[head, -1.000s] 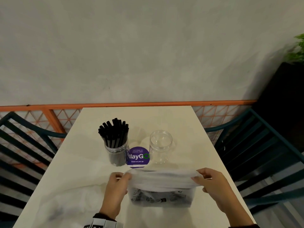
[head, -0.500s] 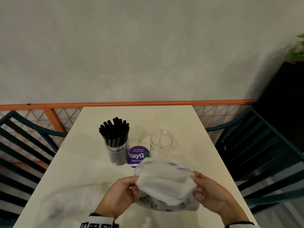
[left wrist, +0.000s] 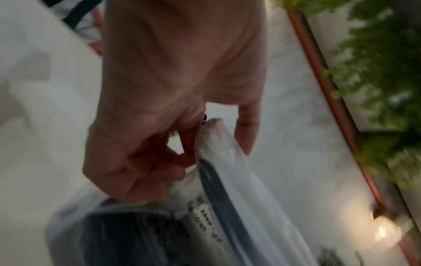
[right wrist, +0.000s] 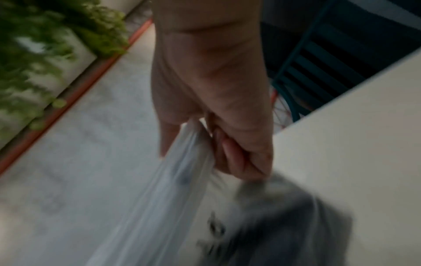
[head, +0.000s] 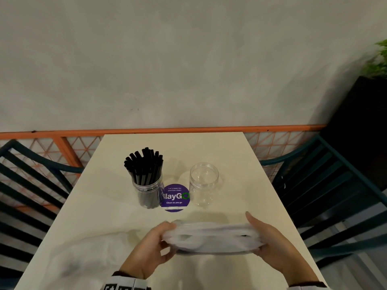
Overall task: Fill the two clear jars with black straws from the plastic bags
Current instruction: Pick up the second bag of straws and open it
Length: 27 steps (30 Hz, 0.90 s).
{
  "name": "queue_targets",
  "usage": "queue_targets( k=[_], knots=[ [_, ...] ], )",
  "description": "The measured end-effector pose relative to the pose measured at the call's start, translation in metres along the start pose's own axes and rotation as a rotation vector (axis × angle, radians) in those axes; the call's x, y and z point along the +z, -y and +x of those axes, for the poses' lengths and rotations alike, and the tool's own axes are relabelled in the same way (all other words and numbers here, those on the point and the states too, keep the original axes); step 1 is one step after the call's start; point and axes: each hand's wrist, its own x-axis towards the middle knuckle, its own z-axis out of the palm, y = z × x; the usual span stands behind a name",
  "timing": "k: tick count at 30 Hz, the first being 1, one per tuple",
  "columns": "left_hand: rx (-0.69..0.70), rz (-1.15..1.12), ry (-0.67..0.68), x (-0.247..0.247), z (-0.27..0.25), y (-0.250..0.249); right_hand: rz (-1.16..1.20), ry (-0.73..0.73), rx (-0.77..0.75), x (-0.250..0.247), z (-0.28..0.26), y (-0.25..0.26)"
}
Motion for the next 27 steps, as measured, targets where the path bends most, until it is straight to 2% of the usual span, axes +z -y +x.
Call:
queue_targets(
  k=[3, 5, 8, 10, 14, 19, 22, 25, 27],
  knots=[
    [0.110, 0.308, -0.033, -0.009, 0.006, 0.008, -0.387, 0.026, -0.051, 0.003, -0.007, 0.002],
    [0.143, 0.501, -0.048, -0.011, 0.007, 0.009, -0.521, -0.089, -0.097, 0.007, -0.003, -0.001],
    [0.169, 0.748, -0.075, -0.011, 0.013, 0.013, -0.599, -0.316, -0.222, 0.014, 0.002, -0.002],
    [0.177, 0.861, -0.101, -0.009, 0.016, 0.017, -0.640, -0.399, -0.274, 0.016, 0.001, -0.001],
    [0.154, 0.910, -0.121, -0.003, 0.014, 0.017, -0.809, -0.442, -0.253, 0.025, 0.000, -0.008],
    [0.214, 0.754, -0.278, -0.006, 0.016, 0.018, -0.925, -0.257, -0.275, 0.032, -0.006, -0.015],
    [0.322, 0.801, -0.292, -0.004, 0.013, 0.018, -0.970, -0.198, -0.281, 0.032, -0.007, -0.016],
    [0.419, 0.890, -0.297, -0.005, 0.008, 0.012, -0.943, -0.377, -0.393, 0.026, -0.005, -0.013],
    [0.492, 0.920, -0.355, -0.013, 0.008, 0.005, -0.887, -0.476, -0.424, 0.016, -0.004, -0.005]
  ],
)
